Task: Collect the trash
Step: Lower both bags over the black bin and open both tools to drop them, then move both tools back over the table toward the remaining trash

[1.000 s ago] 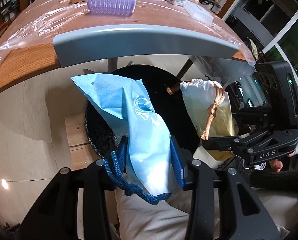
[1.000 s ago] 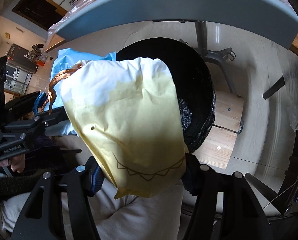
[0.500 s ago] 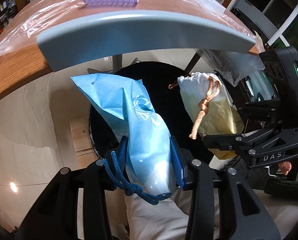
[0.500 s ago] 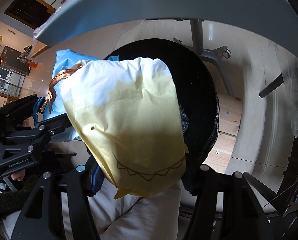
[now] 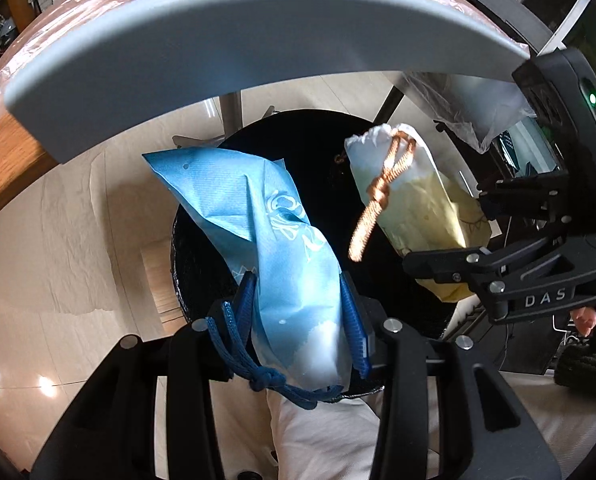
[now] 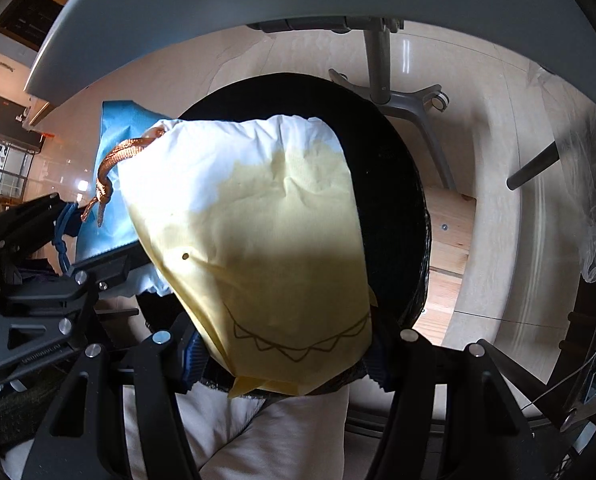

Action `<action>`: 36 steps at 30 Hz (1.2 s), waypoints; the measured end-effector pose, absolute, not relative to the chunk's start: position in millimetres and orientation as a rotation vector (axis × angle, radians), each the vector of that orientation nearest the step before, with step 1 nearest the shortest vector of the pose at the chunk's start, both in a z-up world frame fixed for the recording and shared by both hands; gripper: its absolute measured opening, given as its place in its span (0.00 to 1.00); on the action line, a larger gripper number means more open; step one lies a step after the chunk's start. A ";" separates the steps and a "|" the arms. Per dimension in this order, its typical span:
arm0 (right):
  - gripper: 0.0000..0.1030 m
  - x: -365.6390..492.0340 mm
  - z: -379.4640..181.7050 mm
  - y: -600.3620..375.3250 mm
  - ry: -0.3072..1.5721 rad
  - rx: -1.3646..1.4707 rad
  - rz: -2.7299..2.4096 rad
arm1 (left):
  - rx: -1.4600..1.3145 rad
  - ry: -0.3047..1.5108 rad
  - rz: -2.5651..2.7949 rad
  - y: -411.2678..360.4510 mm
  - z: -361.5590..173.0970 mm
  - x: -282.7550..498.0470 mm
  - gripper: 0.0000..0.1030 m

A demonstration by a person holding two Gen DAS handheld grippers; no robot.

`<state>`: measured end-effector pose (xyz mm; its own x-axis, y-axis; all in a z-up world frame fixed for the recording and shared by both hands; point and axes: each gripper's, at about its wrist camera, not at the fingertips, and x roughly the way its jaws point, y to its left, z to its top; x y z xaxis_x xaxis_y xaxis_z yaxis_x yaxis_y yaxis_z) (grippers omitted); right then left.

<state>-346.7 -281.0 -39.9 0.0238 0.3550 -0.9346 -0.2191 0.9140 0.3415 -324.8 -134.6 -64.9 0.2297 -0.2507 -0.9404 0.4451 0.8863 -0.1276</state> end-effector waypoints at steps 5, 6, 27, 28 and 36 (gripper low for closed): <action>0.59 -338.6 -43.4 -281.6 1.494 0.171 0.428 | 0.184 1.267 -0.481 -139.7 -72.1 -323.3 0.42; 0.59 -337.2 -44.2 -281.8 1.495 0.175 0.426 | 0.187 1.269 -0.482 -140.2 -73.0 -323.2 0.42; 0.75 -338.0 -42.2 -293.4 1.488 0.195 0.381 | 0.178 1.251 -0.484 -139.7 -75.1 -317.8 0.67; 0.75 -339.3 -38.8 -296.8 1.481 0.201 0.381 | 0.168 1.250 -0.480 -138.6 -74.5 -317.6 0.67; 0.75 -363.9 6.5 -322.3 1.373 0.213 0.396 | 0.073 1.194 -0.472 -121.8 -39.1 -329.4 0.67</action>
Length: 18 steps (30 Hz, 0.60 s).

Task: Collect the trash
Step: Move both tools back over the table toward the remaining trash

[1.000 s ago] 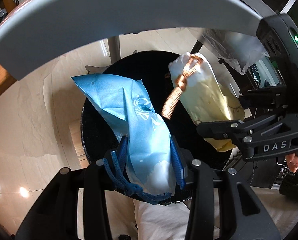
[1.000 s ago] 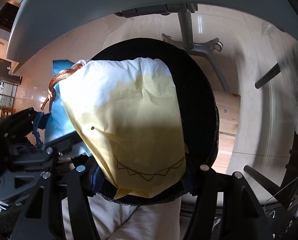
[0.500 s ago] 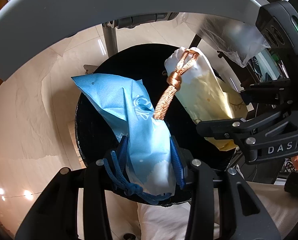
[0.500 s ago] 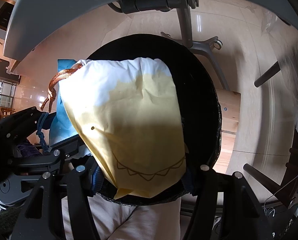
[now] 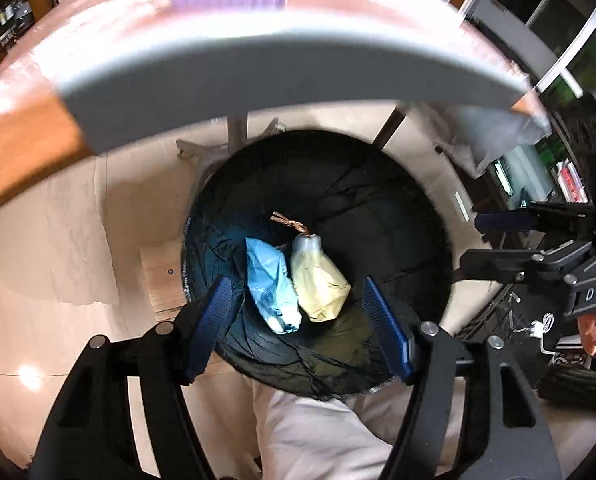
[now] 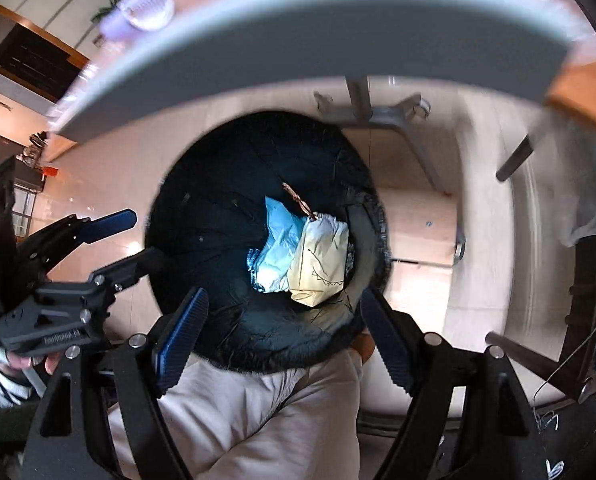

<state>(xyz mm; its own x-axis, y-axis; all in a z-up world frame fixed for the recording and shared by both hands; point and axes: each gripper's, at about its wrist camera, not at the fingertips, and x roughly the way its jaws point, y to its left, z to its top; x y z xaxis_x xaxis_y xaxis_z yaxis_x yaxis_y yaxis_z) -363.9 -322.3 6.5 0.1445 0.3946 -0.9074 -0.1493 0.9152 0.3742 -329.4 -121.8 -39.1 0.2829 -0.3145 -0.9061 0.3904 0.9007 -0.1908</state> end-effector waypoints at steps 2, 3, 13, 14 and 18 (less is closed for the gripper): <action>0.75 -373.6 26.7 -331.8 1.313 0.204 0.392 | 0.049 1.148 -0.491 -116.9 -19.2 -336.9 0.67; 0.76 -379.1 43.1 -338.1 1.261 0.198 0.389 | 0.044 1.126 -0.495 -114.2 -9.6 -339.9 0.67; 0.96 -351.9 146.5 -375.7 0.783 0.079 0.135 | 0.001 0.734 -0.334 -97.4 98.8 -320.4 0.98; 0.96 -340.7 147.9 -374.9 0.793 0.082 0.127 | 0.003 0.732 -0.334 -100.4 102.7 -311.3 0.98; 0.96 -297.6 143.1 -372.2 0.816 0.100 0.084 | 0.046 0.723 -0.287 -99.0 107.8 -270.8 0.98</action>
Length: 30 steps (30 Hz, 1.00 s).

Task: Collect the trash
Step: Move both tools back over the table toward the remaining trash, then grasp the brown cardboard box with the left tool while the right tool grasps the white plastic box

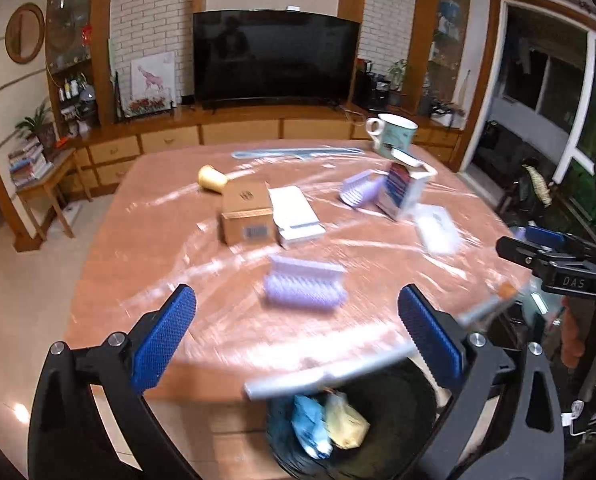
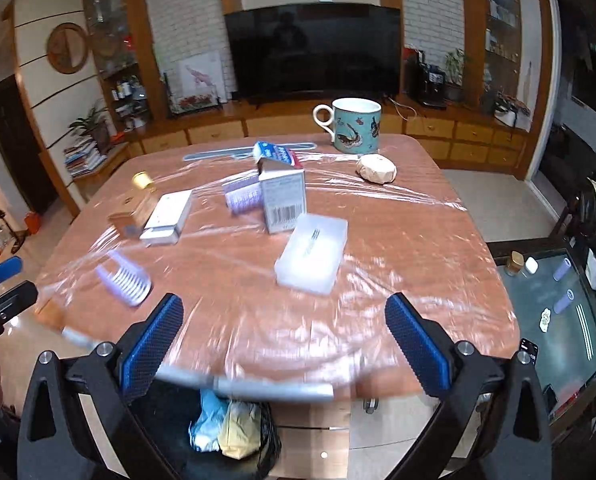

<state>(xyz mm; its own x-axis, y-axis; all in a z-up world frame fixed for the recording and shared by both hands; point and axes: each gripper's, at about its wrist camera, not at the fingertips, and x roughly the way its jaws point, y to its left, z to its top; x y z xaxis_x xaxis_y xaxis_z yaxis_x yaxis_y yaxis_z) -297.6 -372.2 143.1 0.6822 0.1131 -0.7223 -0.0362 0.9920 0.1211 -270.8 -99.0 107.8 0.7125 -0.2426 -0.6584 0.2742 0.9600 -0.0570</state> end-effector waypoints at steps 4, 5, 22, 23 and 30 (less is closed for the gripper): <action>0.96 -262.4 122.2 -360.7 0.884 0.136 0.049 | 0.042 0.778 -0.287 -89.1 96.8 -230.5 0.98; 0.96 -258.1 118.0 -360.4 0.898 0.141 0.034 | 0.040 0.792 -0.288 -87.1 92.4 -221.1 0.98; 0.90 -198.8 65.0 -369.3 1.015 0.182 -0.087 | 0.057 0.924 -0.244 -89.8 44.3 -120.9 0.76; 0.89 -197.3 63.2 -371.3 1.020 0.187 -0.084 | 0.044 0.932 -0.240 -89.2 42.8 -118.7 0.72; 0.77 -189.8 61.6 -380.3 1.010 0.199 -0.059 | 0.003 0.949 -0.222 -88.1 38.2 -111.0 0.61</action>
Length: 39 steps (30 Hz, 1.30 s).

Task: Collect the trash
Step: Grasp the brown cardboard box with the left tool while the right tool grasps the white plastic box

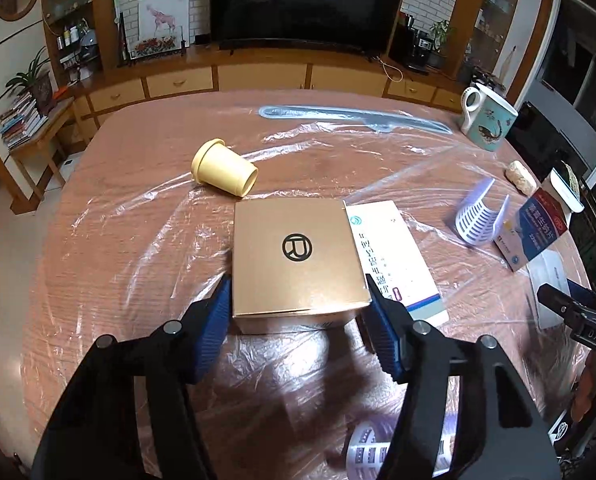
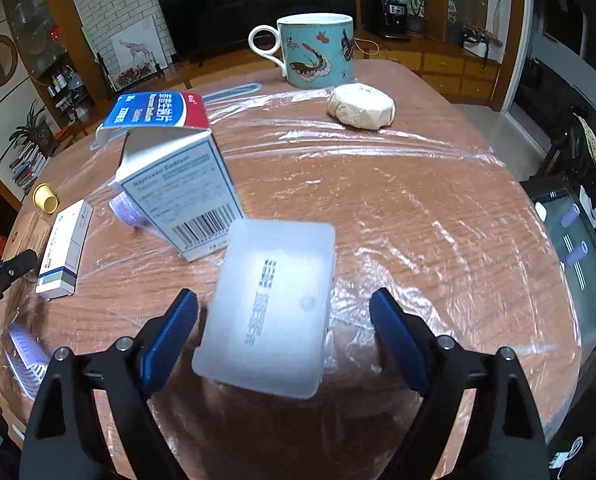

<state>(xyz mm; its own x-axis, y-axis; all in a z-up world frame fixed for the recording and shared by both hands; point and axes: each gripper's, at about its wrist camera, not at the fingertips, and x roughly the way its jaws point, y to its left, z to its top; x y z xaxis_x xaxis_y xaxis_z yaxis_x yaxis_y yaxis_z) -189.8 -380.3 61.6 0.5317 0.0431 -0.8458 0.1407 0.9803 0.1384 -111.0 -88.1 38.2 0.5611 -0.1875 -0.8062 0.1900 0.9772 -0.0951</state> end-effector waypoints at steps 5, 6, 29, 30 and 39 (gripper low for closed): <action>0.54 -185.2 64.3 -380.1 1.010 0.187 -0.008 | 0.003 0.949 -0.220 -90.3 38.2 -106.8 0.60; 0.54 -184.9 64.8 -381.7 1.014 0.205 0.011 | 0.003 0.947 -0.218 -90.2 38.5 -106.9 0.60; 0.53 -205.1 91.0 -393.8 0.986 0.423 0.104 | -0.051 0.909 -0.251 -69.3 58.6 -130.7 0.57; 0.53 -206.4 91.4 -392.7 0.987 0.431 0.108 | -0.049 0.907 -0.256 -69.5 59.3 -132.6 0.57; 0.53 -212.0 95.0 -377.7 0.994 0.420 0.115 | -0.037 0.891 -0.300 -71.5 65.7 -148.1 0.57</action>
